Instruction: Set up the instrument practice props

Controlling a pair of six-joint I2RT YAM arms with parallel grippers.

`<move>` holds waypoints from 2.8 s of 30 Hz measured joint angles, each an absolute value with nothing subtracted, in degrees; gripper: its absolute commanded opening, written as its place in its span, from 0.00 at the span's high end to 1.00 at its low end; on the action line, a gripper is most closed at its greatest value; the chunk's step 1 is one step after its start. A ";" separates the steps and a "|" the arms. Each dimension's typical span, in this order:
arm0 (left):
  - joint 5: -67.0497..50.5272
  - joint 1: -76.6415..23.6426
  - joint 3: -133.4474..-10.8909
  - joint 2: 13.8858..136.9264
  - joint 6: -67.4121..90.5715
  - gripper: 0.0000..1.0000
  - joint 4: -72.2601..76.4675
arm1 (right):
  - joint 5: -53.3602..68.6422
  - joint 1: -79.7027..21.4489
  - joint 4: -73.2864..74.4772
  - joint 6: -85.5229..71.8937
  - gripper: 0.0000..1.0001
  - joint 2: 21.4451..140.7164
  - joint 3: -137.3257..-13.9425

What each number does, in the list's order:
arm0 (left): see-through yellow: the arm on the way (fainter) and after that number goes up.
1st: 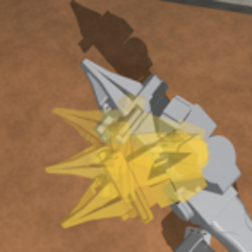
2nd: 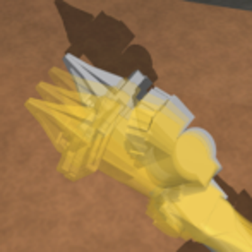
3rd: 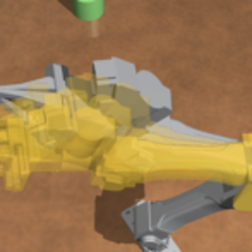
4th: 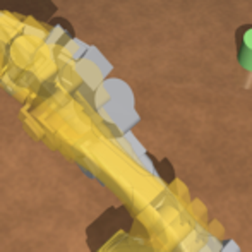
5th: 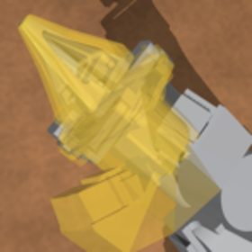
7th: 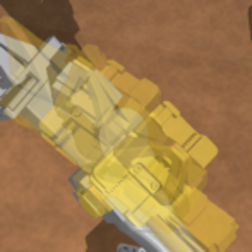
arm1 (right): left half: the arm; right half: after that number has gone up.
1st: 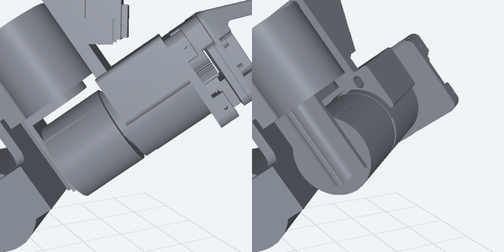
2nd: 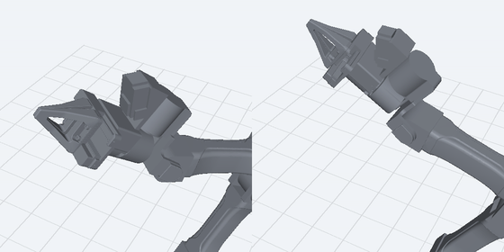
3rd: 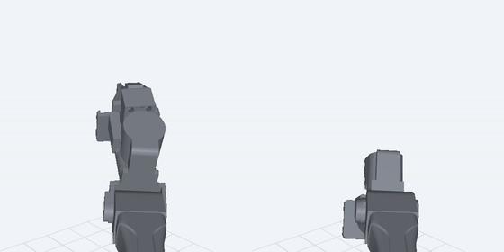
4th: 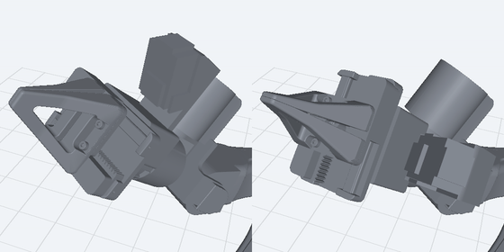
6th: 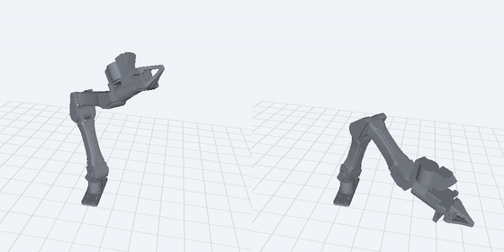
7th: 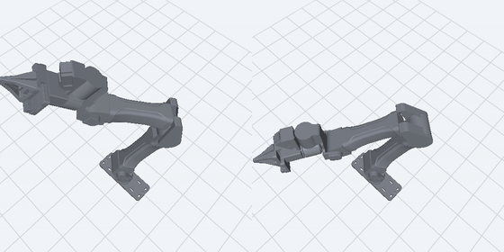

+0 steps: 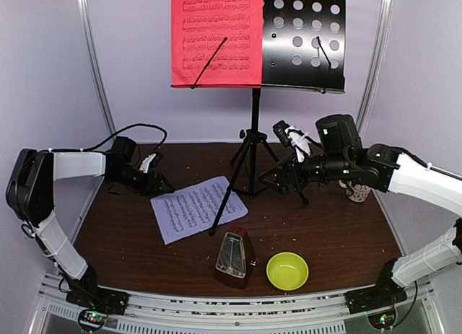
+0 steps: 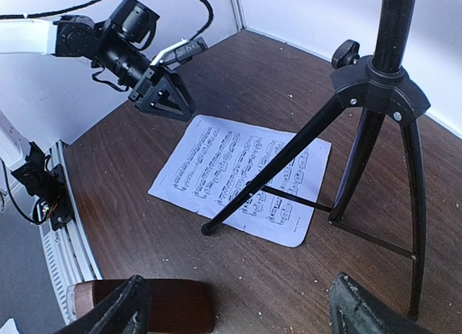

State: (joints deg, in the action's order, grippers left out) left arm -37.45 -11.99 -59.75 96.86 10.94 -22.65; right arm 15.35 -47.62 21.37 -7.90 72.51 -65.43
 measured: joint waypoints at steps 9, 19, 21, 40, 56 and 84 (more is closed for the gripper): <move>-30.15 -11.25 -64.03 93.19 8.78 0.20 -26.26 | 15.35 -47.62 21.41 -7.75 0.15 72.49 -65.43; -32.40 3.25 -72.23 107.28 7.53 0.21 -34.85 | 15.38 -47.66 21.76 -7.46 0.17 72.38 -65.19; -32.40 3.09 -74.72 110.48 5.56 0.22 -36.36 | 15.35 -47.66 21.78 -7.46 0.17 72.34 -65.10; -37.43 -10.09 -87.29 123.20 -8.86 0.30 -47.44 | 15.16 -47.77 22.20 -7.92 0.17 71.85 -64.31; -50.39 -15.40 -72.38 118.04 -3.49 0.61 -38.61 | 15.09 -47.77 22.48 -7.68 0.17 71.46 -64.23; -37.10 -12.69 -68.31 97.30 3.27 1.00 -34.02 | 14.04 -47.79 21.58 -7.60 0.17 68.42 -63.77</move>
State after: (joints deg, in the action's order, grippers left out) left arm -37.10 -12.69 -68.31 97.30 3.27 -34.02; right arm 14.04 -47.79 21.58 -7.60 68.42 -63.77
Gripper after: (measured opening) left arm 0.007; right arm 0.830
